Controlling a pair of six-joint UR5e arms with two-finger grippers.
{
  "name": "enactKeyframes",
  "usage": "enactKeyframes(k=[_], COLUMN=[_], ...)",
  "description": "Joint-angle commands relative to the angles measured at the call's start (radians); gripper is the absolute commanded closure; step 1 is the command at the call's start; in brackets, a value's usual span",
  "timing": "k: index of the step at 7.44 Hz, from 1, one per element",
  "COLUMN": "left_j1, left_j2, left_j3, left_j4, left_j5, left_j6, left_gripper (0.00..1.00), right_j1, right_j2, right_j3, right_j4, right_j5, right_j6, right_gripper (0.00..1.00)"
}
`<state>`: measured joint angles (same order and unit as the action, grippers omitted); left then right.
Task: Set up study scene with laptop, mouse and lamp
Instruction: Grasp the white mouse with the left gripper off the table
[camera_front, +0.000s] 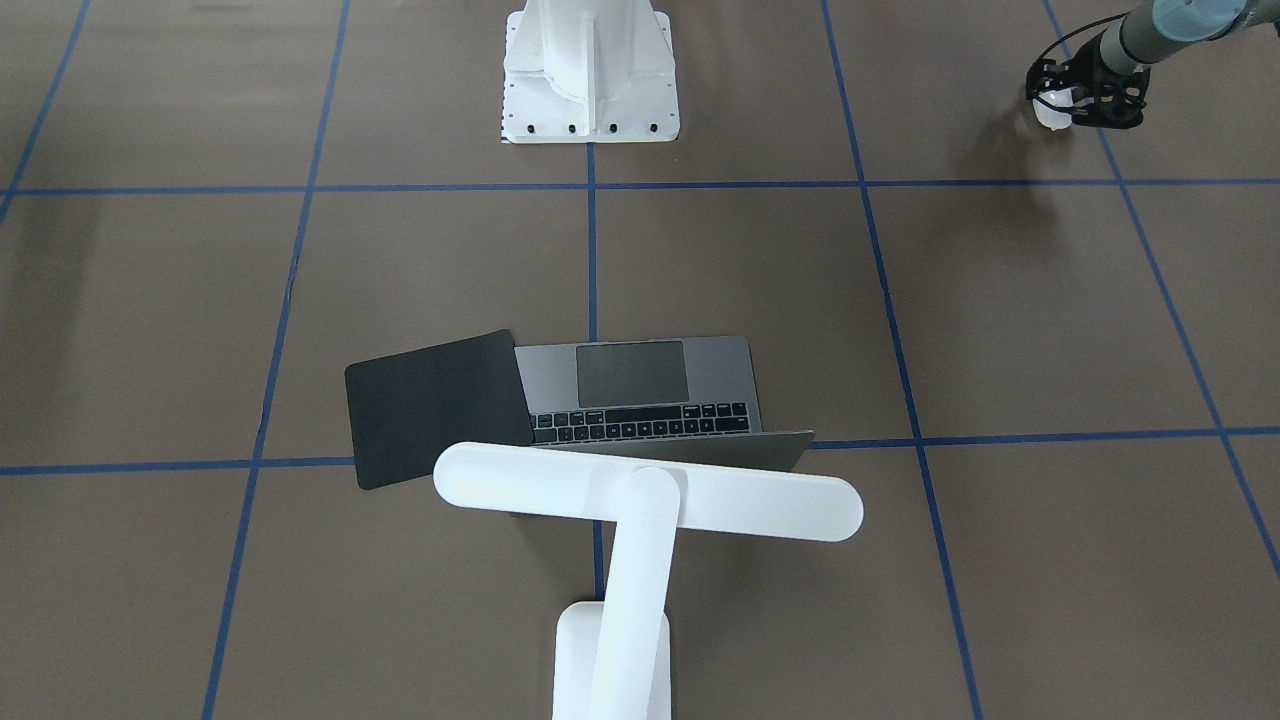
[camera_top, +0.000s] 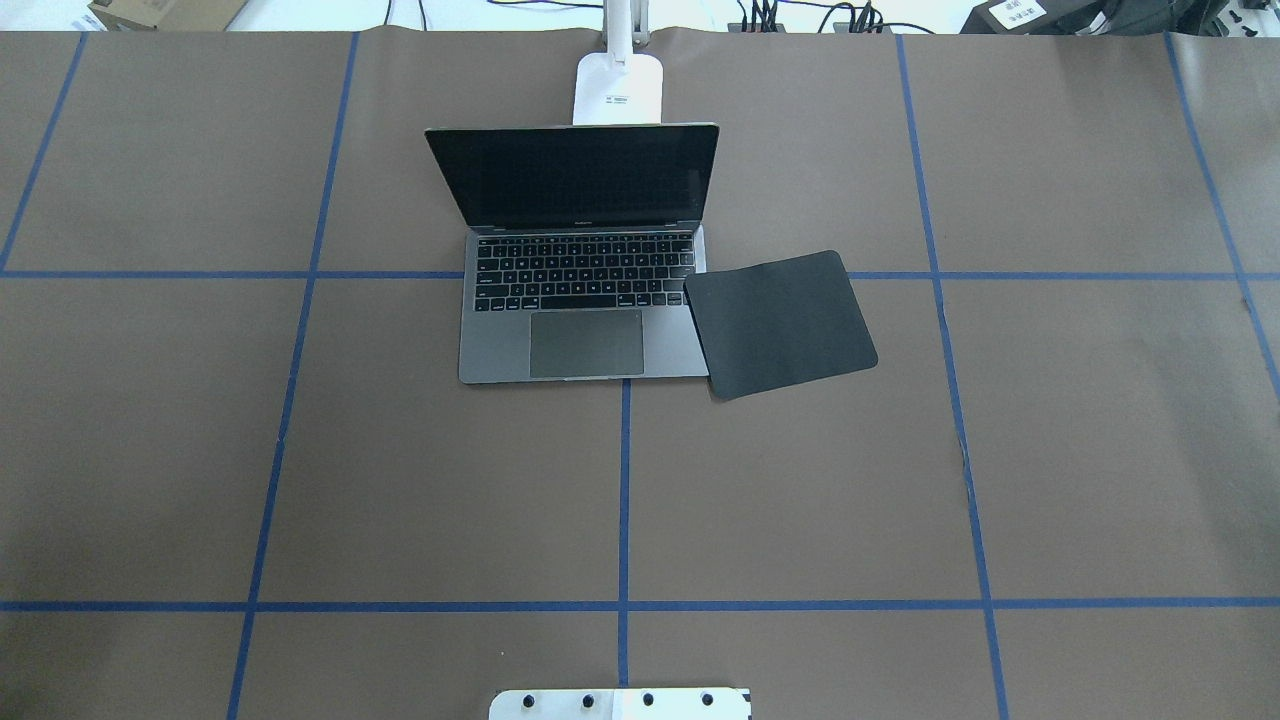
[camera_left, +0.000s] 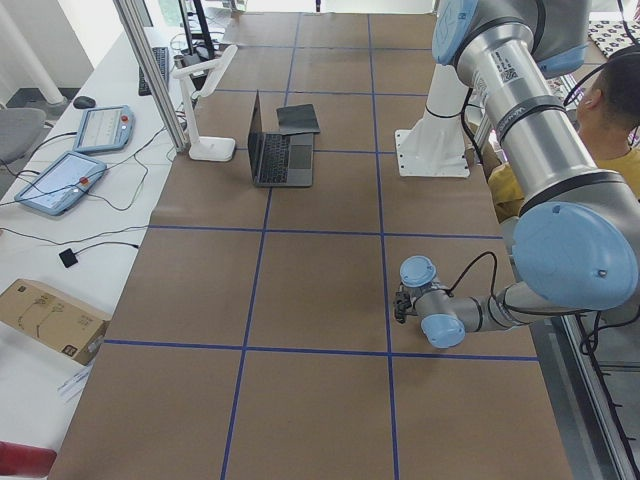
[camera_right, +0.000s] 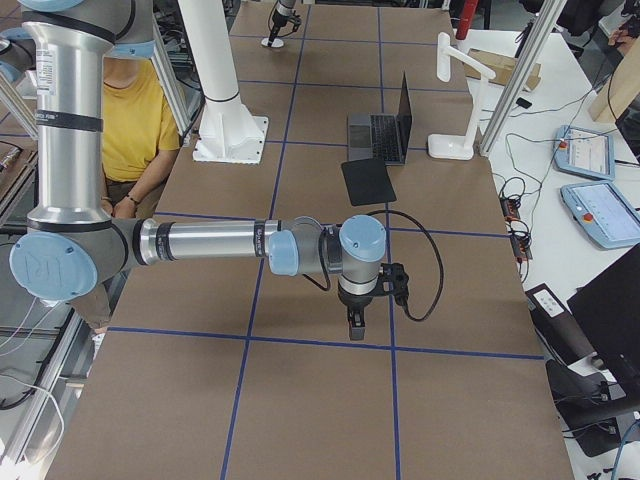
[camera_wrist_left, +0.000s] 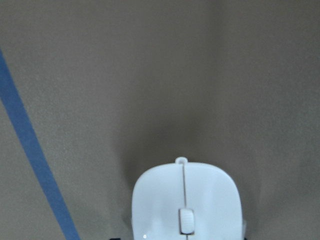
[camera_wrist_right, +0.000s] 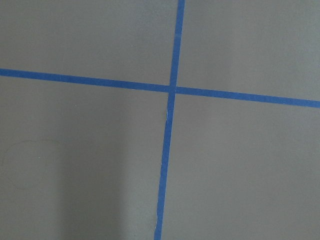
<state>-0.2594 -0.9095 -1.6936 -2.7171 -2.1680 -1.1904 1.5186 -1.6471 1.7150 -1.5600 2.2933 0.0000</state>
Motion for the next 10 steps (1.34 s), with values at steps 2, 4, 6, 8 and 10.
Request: enactKeyframes(k=[2, 4, 6, 8, 10], left_j1=[-0.001, -0.007, -0.011, -0.014, -0.04], left_j2=[0.003, 0.011, 0.014, 0.018, 0.015], left_j3=[0.0, -0.004, -0.032, -0.087, -0.138], left_j4=[-0.024, -0.074, -0.098, -0.096, -0.084], left_j5=[0.0, -0.003, -0.012, -0.035, -0.075], left_j6=[-0.002, -0.005, -0.026, -0.04, -0.041], left_gripper=[0.65, 0.65, 0.68, 0.68, 0.69], right_j1=[0.0, 0.0, 0.0, 0.0, 0.0], right_j2=[0.001, 0.007, 0.013, 0.006, -0.003], right_j3=[0.0, -0.002, -0.002, -0.003, -0.003], right_j4=[0.0, 0.0, 0.0, 0.0, -0.002], right_j5=[0.0, 0.0, 0.0, 0.0, -0.002], right_j6=[0.0, 0.0, 0.002, 0.002, 0.002], right_gripper=[0.0, 0.0, 0.0, 0.0, 0.0])
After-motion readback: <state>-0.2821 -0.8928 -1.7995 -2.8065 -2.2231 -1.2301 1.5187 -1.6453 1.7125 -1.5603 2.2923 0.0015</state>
